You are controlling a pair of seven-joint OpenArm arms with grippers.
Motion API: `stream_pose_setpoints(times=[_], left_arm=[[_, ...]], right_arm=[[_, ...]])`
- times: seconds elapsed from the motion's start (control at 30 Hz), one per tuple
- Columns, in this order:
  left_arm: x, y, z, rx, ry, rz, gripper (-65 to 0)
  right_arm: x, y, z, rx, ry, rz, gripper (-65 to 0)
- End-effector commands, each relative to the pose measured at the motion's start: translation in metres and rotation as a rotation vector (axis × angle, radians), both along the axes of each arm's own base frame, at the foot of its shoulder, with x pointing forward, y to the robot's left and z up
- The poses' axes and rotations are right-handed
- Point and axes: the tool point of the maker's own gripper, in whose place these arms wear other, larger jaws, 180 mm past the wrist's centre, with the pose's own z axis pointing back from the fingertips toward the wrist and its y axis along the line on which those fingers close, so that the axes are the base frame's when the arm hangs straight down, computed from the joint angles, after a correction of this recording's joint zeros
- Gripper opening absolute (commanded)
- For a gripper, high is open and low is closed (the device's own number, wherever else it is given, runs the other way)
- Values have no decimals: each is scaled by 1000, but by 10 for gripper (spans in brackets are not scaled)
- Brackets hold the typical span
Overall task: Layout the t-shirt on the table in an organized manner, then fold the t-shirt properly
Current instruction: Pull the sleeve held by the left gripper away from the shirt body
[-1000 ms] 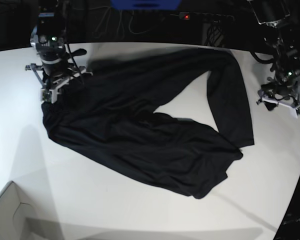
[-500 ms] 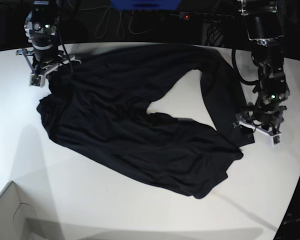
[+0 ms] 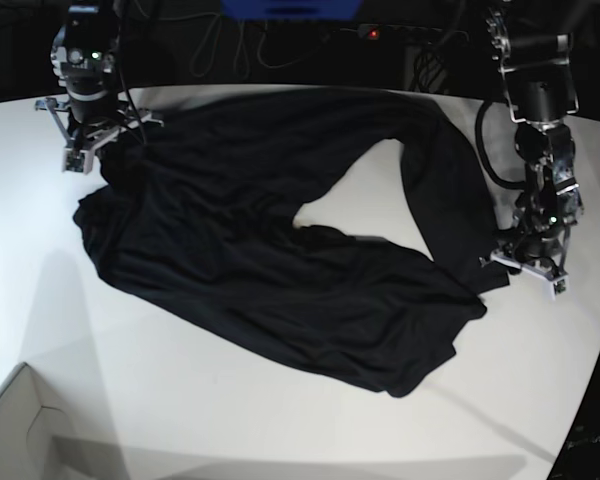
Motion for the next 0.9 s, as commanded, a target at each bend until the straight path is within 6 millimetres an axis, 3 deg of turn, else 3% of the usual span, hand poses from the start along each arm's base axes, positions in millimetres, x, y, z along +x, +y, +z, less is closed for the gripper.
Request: stream_pose_setpoints(times=[0.0,0.3,0.53,0.7,0.87], left_arm=[[-22,9,-17,-1,106,19,-478],[-65,30,-37,31,189,39,-478],[-94,64,-37,1,179,181,-478],[-100,81,-21,16,132,228,-478],[-93,83,3,52,71,209,-478]], right_arm=[[8,-2,9,-15,-44,7,-650],[8,-2,7,-13,-36,8,-650],[8,-2,7,-13,-36,8,-650],[7,-1,6,-10,-35,6,-650],[4,-1,4,-9,-27,6,-650]])
